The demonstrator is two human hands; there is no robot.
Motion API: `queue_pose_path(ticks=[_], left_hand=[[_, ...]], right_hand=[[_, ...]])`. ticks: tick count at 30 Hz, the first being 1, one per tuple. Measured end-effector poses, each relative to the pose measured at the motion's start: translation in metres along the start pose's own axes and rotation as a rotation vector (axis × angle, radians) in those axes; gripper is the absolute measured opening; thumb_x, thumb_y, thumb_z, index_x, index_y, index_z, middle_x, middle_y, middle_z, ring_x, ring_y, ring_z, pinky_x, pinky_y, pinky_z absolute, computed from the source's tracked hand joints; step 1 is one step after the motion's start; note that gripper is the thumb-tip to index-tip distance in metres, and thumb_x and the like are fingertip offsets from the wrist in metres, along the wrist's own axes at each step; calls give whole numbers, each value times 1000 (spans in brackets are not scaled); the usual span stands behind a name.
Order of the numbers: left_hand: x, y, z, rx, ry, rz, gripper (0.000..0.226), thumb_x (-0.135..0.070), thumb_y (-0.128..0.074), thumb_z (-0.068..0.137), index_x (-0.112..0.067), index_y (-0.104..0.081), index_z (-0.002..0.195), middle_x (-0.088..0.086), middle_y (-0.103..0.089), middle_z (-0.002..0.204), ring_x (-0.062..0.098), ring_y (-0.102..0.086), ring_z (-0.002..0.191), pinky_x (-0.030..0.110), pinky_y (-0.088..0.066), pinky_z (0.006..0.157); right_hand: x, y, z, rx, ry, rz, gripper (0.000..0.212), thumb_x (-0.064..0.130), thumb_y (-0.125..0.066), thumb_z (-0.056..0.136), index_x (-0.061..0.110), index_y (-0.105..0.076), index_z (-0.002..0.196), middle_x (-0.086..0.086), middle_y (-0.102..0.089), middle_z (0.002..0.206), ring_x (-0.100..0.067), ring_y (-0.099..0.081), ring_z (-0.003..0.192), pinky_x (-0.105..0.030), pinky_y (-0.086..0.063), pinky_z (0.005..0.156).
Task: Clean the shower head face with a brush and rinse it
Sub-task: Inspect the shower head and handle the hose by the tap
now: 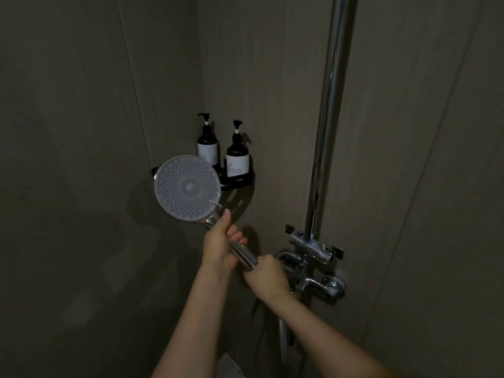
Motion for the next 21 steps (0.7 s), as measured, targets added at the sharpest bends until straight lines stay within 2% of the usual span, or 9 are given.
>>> queue_pose_path(ticks=[2,5,6,8,11,13,17,19,21], left_hand=[[1,-3,4,99,65,44,35,-27,-46,95,-20,-36,63,-9,-32,34,3,-30,27,13,-28,35],[-3,16,6,-134,-41,149,26,-20,-54,92,-18,-42,68,-9,-33,34,4,-31,27,13,-29,33],[-6,22,4,-225,-100,163,24,-18,-57,90,-17,-44,69,-7,-35,35,5,-32,27,15,-30,34],[-10,30,-1,-367,-198,153,25,-17,-61,87,-14,-47,66,-5,-40,35,6,-35,27,18,-33,34],[-12,31,-9,-442,-262,128,28,-17,-61,87,-12,-47,63,-5,-41,32,6,-36,25,16,-33,33],[-5,24,-8,-340,-203,143,27,-16,-59,88,-15,-45,65,-6,-39,34,6,-35,26,15,-32,34],[12,9,-3,32,4,97,36,-22,-50,93,-19,-36,61,-9,-32,36,3,-30,29,14,-29,34],[14,8,-4,96,26,105,36,-24,-50,93,-20,-36,60,-8,-32,37,3,-31,31,15,-31,35],[17,5,-7,112,33,158,36,-22,-50,94,-20,-37,60,-8,-32,37,3,-31,31,15,-30,36]], right_hand=[[-8,-22,-3,200,-101,187,11,15,-65,79,13,-66,90,-4,-64,73,-17,-60,62,-20,-40,50],[-11,-35,-4,380,-152,218,7,13,-64,79,14,-57,76,-3,-53,60,-14,-49,49,-22,-37,46],[-10,-30,0,326,-122,163,3,14,-63,79,12,-63,81,-6,-61,68,-19,-58,58,-23,-41,52],[-8,-15,6,120,-25,0,18,17,-58,82,9,-69,94,-11,-71,90,-27,-67,86,-24,-44,64],[-4,-5,1,-66,53,-86,21,20,-52,87,9,-68,95,-12,-71,97,-29,-67,95,-28,-51,70],[-11,-8,-1,-51,0,-52,22,20,-55,86,8,-69,99,-12,-72,97,-28,-68,95,-24,-47,65],[-28,-28,0,139,-88,134,27,18,-70,77,10,-69,103,-4,-67,84,-18,-64,78,-18,-41,53],[-27,-34,0,212,-64,210,28,16,-73,75,13,-68,103,-1,-61,81,-12,-58,71,-17,-37,51],[-29,-44,-3,298,-44,383,15,11,-72,76,18,-64,87,0,-57,74,-7,-52,61,-17,-38,54]])
Point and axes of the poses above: each hand's wrist, its own z-axis towards the middle knuckle, its own y-axis out of the back of the hand, x = y × z, the point moved 9 cm from there along z, towards the middle knuckle
